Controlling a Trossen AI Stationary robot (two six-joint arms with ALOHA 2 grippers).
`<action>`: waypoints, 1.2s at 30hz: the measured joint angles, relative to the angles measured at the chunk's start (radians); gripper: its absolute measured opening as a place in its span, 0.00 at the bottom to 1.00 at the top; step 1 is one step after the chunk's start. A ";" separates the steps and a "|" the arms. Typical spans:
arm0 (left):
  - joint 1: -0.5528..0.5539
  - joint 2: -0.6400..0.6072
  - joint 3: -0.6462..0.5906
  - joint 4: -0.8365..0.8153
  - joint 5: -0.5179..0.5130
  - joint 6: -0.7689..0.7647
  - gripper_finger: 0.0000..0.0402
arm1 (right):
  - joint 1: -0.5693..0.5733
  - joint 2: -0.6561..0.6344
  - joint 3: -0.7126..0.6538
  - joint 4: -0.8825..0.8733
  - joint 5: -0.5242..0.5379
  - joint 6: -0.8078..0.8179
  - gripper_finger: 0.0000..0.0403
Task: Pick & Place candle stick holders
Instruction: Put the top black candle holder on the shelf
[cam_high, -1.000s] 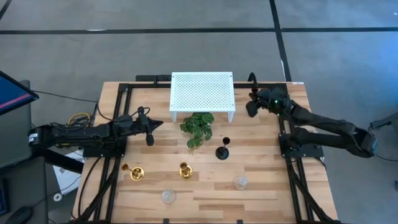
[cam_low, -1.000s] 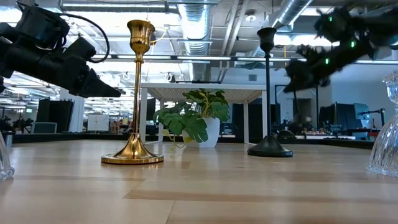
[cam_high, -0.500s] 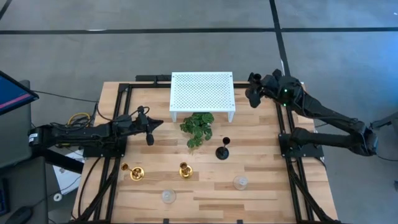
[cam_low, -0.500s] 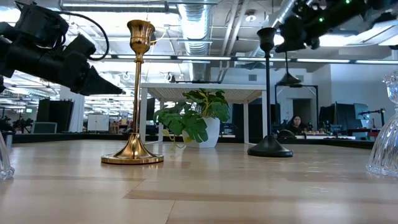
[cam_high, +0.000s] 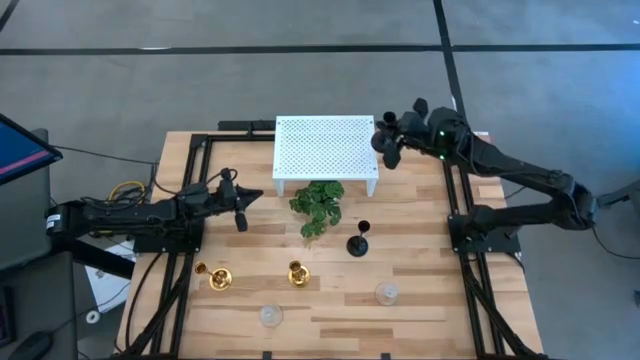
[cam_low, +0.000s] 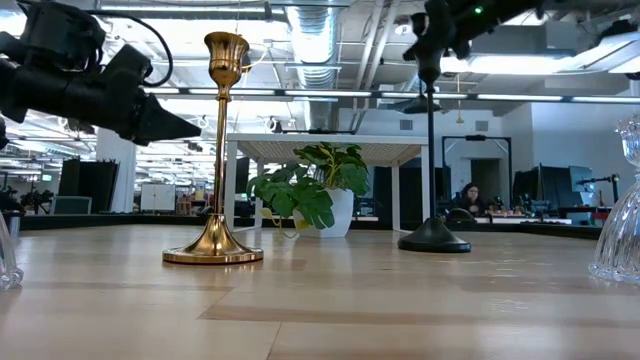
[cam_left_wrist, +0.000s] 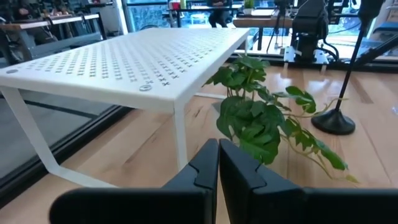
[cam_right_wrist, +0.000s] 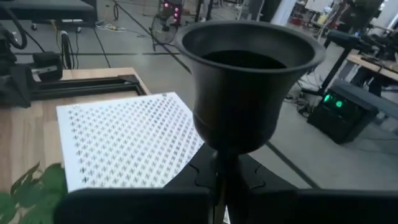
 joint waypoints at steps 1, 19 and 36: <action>0.000 0.000 0.000 0.005 0.000 0.000 0.04 | 0.005 0.017 0.018 0.000 0.001 -0.003 0.00; 0.000 0.000 0.000 0.057 0.000 0.003 0.04 | -0.160 0.408 0.289 0.009 -0.130 0.001 0.00; 0.000 0.000 0.000 0.062 0.000 0.003 0.04 | -0.300 0.463 0.259 0.095 -0.383 0.124 0.00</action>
